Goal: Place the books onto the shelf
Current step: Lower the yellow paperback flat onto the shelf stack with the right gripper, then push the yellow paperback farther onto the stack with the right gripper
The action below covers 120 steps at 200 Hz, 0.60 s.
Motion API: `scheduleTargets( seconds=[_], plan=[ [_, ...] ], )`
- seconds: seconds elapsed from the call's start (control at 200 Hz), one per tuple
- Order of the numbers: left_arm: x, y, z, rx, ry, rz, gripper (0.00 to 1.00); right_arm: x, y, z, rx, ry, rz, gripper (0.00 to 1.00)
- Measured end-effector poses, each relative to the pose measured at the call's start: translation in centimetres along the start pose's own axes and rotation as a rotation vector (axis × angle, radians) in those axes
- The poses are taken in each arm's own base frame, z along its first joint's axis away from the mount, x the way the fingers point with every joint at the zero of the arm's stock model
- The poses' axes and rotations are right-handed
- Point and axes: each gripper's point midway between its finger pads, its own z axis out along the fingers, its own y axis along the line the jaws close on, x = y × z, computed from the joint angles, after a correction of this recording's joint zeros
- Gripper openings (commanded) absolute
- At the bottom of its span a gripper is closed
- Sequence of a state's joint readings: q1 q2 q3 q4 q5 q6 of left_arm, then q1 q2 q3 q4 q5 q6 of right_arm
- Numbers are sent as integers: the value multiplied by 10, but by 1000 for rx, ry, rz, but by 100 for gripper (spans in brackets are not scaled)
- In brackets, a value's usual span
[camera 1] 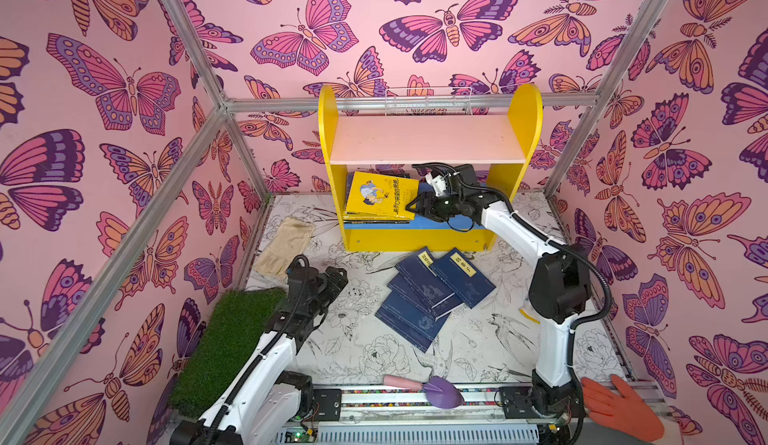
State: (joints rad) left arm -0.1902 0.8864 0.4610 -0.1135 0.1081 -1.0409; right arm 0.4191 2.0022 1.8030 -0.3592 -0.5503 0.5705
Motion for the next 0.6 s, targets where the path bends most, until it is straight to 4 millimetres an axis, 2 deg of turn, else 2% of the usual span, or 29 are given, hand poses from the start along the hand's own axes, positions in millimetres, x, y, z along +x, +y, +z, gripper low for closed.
scheduleTargets(
  seconds=[0.145, 0.265, 0.471, 0.601],
  plan=[
    [0, 0, 0, -2, 2, 0, 84, -2, 2, -8, 9, -34, -27, 60],
    [1, 1, 1, -5, 4, 0, 84, -2, 3, -19, 23, -77, -60, 53],
    [3, 5, 5, -20, 18, 9, 84, 13, 1, -38, 88, -106, -138, 54],
    [6, 10, 9, -43, 35, 10, 84, 30, 8, -30, 131, -78, -228, 56]
  ],
)
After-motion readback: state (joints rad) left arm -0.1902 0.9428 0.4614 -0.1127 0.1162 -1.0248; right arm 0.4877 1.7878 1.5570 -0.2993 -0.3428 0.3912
